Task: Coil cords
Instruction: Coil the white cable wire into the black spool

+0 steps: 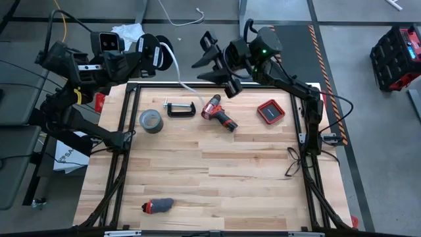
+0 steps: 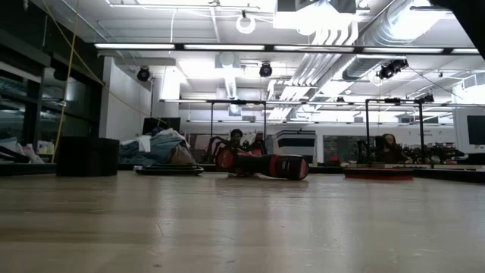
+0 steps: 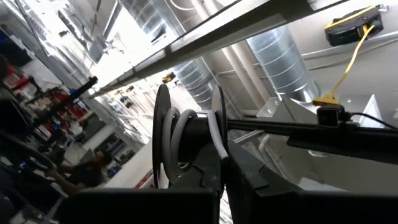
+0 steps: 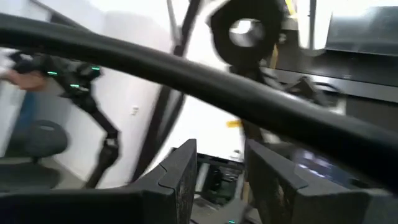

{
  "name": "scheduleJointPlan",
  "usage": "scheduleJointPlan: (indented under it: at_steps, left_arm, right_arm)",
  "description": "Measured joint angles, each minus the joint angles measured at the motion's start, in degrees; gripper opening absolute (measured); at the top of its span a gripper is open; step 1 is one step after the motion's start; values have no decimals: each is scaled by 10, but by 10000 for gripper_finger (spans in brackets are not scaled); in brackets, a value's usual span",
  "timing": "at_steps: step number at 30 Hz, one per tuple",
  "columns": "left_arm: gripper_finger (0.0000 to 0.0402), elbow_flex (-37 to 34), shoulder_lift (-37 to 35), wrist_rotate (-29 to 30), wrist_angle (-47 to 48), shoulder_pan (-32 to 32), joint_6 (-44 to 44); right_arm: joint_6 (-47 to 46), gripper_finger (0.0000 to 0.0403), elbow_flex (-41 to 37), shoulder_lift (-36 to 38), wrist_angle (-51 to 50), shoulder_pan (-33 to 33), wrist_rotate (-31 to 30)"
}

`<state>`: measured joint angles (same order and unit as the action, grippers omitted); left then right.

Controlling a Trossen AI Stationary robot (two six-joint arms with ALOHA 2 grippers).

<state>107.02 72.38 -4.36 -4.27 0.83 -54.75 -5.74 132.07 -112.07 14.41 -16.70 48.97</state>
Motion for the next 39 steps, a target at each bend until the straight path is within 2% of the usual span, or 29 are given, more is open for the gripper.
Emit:
scheduleJointPlan:
  at_steps: [10,17,19,24,39]
  left_arm:
    - [0,0,0,-45,0,-28,8]
    - [0,0,0,-72,-2,-38,-1]
    - [0,0,0,-72,-1,-38,-1]
    - [0,0,-1,-76,-1,-38,9]
    - [0,0,-1,-76,1,-38,34]
  right_arm:
    - [-22,129,0,0,-1,33,16]
    - [-19,129,0,0,-72,40,-6]
    - [-13,129,0,0,-89,44,-24]
    - [-17,129,0,-1,-106,57,-23]
    - [-78,129,0,-1,-146,56,12]
